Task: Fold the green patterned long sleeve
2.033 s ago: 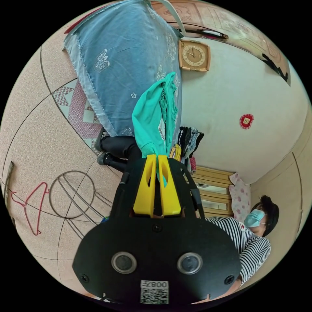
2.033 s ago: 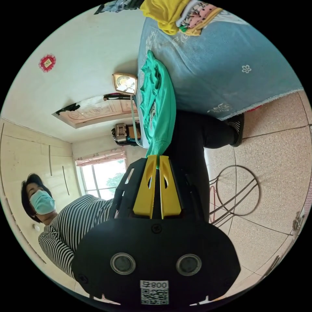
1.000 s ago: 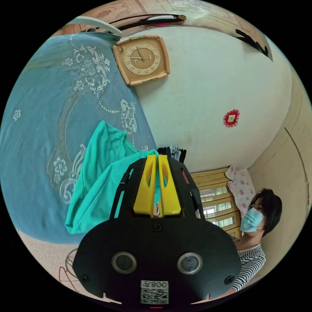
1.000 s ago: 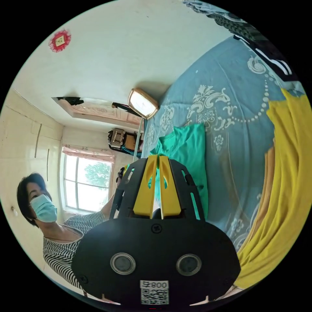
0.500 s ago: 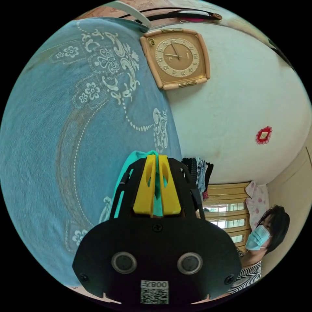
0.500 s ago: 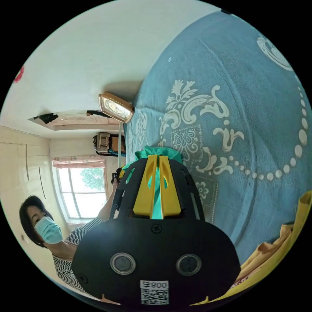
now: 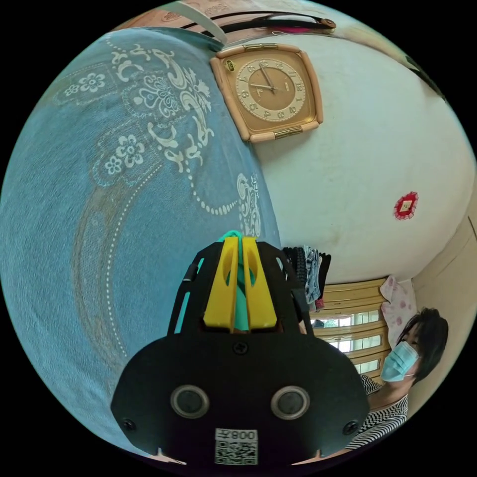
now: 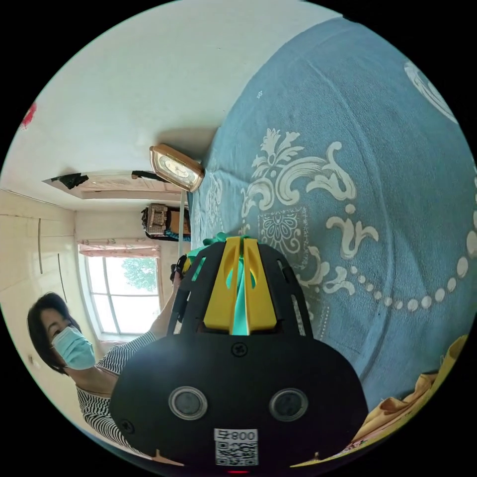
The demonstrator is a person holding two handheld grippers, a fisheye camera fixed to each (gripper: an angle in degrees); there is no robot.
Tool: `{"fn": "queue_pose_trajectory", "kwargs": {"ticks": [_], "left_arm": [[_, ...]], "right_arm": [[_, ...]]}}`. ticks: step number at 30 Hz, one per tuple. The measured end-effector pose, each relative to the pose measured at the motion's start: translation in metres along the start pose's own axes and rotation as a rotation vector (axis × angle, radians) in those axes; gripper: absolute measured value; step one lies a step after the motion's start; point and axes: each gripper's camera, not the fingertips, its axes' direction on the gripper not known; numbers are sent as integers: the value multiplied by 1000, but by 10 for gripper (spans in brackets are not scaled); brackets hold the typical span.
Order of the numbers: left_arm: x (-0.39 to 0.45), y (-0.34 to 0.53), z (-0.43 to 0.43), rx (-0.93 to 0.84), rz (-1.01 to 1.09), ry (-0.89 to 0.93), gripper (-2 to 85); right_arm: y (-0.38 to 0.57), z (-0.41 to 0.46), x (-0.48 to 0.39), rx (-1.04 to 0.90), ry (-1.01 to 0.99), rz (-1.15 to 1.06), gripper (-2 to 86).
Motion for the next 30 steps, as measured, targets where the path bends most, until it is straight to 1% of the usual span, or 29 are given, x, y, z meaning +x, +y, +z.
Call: {"fn": "queue_pose_trajectory", "kwargs": {"ticks": [3, 6, 8, 10, 12, 14, 15, 17, 20, 23, 26, 28, 30], "left_arm": [[-27, 7, 3, 2, -25, -42, 30], [-49, 18, -1, 38, -41, 27, 55], [-55, 26, -18, 95, -14, 39, 69], [-54, 31, -30, 102, 29, 45, 72], [-44, 42, -27, 44, 91, 18, 74], [-28, 62, -3, -92, 176, -34, 77], [-24, 68, 5, -125, 194, -53, 78], [-15, 87, 39, -233, 259, -116, 84], [-10, 102, 75, -316, 320, -221, 88], [-20, 108, 100, -360, 318, -286, 86], [-35, 112, 111, -367, 303, -333, 79], [-43, 114, 113, -359, 292, -330, 76], [-52, 115, 114, -358, 285, -326, 72]], "right_arm": [[-13, 8, 9, 7, 2, 41, 8], [-21, 11, 18, 27, -65, 77, 11], [-26, 9, 20, 29, -92, 74, 15], [-27, 2, 18, 59, -99, 65, 17], [-27, -4, 16, 82, -101, 51, 20], [-23, -5, 6, 95, -89, 10, 26], [-21, -2, 0, 81, -75, -13, 28], [-14, 14, -24, 12, 23, -90, 37], [-5, 35, -52, -50, 135, -180, 52], [-8, 51, -65, -67, 251, -202, 57], [-16, 58, -66, -32, 263, -184, 58], [-21, 62, -66, -20, 247, -180, 59], [-26, 68, -65, -26, 290, -162, 58]]}}
